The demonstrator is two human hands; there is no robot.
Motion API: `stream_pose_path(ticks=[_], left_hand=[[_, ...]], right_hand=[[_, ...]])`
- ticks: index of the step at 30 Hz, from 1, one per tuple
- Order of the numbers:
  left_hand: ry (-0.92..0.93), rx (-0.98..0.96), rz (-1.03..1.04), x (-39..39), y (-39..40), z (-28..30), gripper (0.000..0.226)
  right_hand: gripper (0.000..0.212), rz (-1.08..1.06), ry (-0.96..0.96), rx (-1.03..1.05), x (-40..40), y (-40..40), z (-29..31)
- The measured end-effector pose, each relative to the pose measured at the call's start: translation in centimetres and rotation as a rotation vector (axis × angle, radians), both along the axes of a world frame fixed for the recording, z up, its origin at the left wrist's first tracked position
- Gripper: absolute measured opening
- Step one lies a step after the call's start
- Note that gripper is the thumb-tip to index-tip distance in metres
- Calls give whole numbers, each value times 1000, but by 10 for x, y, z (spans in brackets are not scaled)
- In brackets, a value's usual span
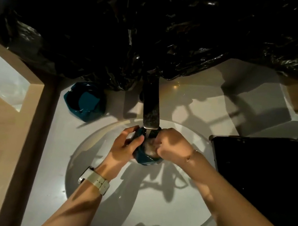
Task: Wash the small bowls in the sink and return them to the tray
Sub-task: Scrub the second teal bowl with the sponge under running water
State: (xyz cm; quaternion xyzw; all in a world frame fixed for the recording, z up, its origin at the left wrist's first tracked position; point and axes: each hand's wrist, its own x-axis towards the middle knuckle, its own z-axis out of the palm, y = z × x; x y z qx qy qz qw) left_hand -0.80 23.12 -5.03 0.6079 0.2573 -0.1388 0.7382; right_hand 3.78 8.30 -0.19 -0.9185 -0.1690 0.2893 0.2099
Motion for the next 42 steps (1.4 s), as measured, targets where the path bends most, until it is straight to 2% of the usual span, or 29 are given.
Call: stream_pose_path(ticks=[2,3,6,8,12,14,16,18,19,20,23,24,26,28,30,31,34,36,40,42], left_hand=[[23,-38,29,-1,-6,3,34],[26,-51,30,-2,-7,4,36],[21,-30,18,-3,-3,2,40],[5,1,26,-1,-1,2,38],[-14,28,-23,-2,1,-1,39],[-9,24,-55,-7,-1,-1,40],[-12,-21,-74,-11,-5,1,38],[-27,-61,-64,-13,-8,3,34],[-32,-66,-50,-12,-9,5,32],[-33,-57,-32,-11,-8,6,30],[-39,-4,-24,-6,-5,5,31],[-48,19,-37,-5,-5,6,31],[-74,58,-95,-5,-6,5,27],[-79,39,-128,-6,-10,5,20],[-67,-12,-116,-7,-14,4,20],[-58,-22,-108,-7,-15,3,22],[-20,-40,-47,-4,-13,1,22],[18,-42,6,-1,-9,-1,27],[1,23,-33,-1,1,-4,36],[2,14,-47,-5,0,-3,36]], right_hand=[[19,-66,-156,-17,-4,6,-6],[20,-133,-188,51,-8,8,-11],[16,-203,-46,357,-17,8,-20],[19,-87,22,377,-16,3,-17],[21,107,175,93,1,-14,0],[21,68,131,-59,7,-10,-1],[19,-54,-3,-67,1,0,-7],[19,-145,-105,68,-9,5,-17],[21,-150,-94,145,-14,7,-19],[22,-146,-46,241,-16,5,-19],[21,-209,300,473,-10,-9,-4],[18,-141,329,407,-3,-14,-1],[18,44,211,114,8,-25,-1],[24,47,84,-37,15,-28,-4],[29,-5,-43,-32,13,-23,-10],[25,-26,-55,29,10,-20,-15],[15,-91,76,301,0,-10,-21],[13,-48,132,352,-2,-9,-17],[20,98,244,31,16,-16,-3],[16,59,198,-81,22,-11,0]])
